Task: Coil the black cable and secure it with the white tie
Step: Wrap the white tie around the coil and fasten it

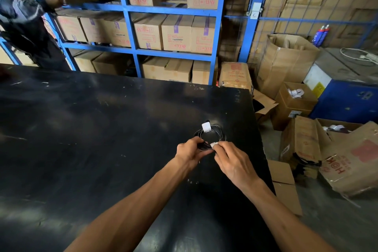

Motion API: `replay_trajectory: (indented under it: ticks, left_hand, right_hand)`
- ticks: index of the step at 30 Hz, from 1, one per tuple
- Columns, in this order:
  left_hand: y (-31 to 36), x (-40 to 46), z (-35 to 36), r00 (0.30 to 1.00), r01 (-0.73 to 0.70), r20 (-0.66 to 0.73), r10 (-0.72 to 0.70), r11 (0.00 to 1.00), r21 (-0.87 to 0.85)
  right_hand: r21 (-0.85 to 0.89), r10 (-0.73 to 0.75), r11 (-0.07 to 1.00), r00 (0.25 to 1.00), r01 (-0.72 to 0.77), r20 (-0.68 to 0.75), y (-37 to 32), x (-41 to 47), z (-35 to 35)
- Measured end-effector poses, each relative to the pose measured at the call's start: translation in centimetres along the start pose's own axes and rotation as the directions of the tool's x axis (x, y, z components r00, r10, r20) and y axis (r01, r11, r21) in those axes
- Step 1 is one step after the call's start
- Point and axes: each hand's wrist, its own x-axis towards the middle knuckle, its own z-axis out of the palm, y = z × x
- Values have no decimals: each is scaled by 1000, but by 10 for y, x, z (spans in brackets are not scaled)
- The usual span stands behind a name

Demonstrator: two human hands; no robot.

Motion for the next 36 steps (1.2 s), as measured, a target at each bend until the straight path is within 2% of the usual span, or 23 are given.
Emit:
replay_trajectory:
  ticks: [3, 5, 6, 7, 8, 9, 10, 11, 12, 13, 14, 15, 17, 18, 21, 22, 23, 25, 27, 29, 31, 36]
  left_hand:
    - [2, 1, -2, 992, -51, 120, 40, 994, 93]
    - [-3, 0, -8, 984, -94, 160, 73, 987, 130]
    - [-8, -1, -8, 983, -104, 167, 78, 983, 154]
    - [-13, -1, -8, 982, -113, 168, 82, 976, 184]
    - [-15, -1, -10, 981, -117, 172, 83, 973, 198]
    - [-18, -3, -12, 980, -114, 186, 77, 973, 200]
    - [-20, -4, -11, 977, -108, 201, 68, 974, 199]
    - [-22, -4, -12, 976, -95, 211, 54, 977, 190]
    - [-24, -5, -12, 978, -72, 204, 32, 979, 189]
    - [-26, -5, -14, 983, -55, 183, 15, 975, 217]
    - [-27, -5, -17, 990, -68, 140, 26, 949, 309]
    - [-27, -2, -22, 991, -122, 100, 85, 882, 456]
    - [-24, 6, -30, 955, -279, 142, 259, 635, 720]
    - [-22, 9, -34, 928, -346, 192, 319, 549, 761]
    - [-24, 18, -40, 902, -404, 245, 356, 491, 772]
    - [-26, 20, -41, 915, -373, 222, 336, 502, 780]
    - [-29, 23, -42, 939, -323, 184, 292, 557, 765]
    - [-34, 26, -45, 991, -132, 64, 118, 754, 643]
    - [-38, 29, -48, 996, 89, -51, -73, 859, 505]
    - [-46, 34, -52, 976, 216, -94, -195, 873, 438]
    - [-54, 39, -58, 961, 276, -104, -256, 863, 423]
    - [-80, 53, -73, 950, 303, -197, -240, 857, 417]
  right_hand:
    - [106, 46, 993, 993, -58, 108, 10, -2, -3]
    - [290, 190, 920, 946, -264, 262, 10, -7, -5]
    - [361, 323, 832, 896, -422, 304, 12, -11, -4]
    - [432, 500, 680, 805, -593, 320, 14, -14, -3]
    - [503, 660, 459, 660, -732, 359, 17, -10, -1]
    - [556, 749, 191, 486, -809, 450, 18, -6, 0]
    - [557, 746, -53, 338, -829, 573, 20, -1, 1]
    - [527, 709, -189, 256, -828, 657, 22, 4, 2]
    - [499, 687, -222, 229, -838, 690, 22, 6, 4]
    - [481, 683, -213, 223, -850, 696, 22, 5, 7]
    - [471, 687, -194, 224, -860, 691, 20, 4, 9]
    - [456, 689, -172, 224, -873, 689, 18, 1, 10]
    - [423, 679, -129, 231, -897, 697, 18, -7, 11]
    - [403, 672, -102, 236, -909, 702, 18, -11, 12]
    - [359, 640, -40, 252, -933, 726, 18, -23, 15]
    - [349, 622, -40, 250, -936, 742, 17, -27, 18]
    - [344, 608, -33, 255, -938, 752, 15, -30, 19]
    - [345, 611, 16, 282, -939, 740, 14, -38, 24]
    - [338, 639, 40, 284, -940, 715, 17, -45, 28]
    - [338, 647, 21, 271, -941, 713, 19, -52, 33]
    - [306, 641, 14, 244, -952, 728, 20, -61, 41]
    - [148, 513, -80, 86, -986, 854, 27, -91, 58]
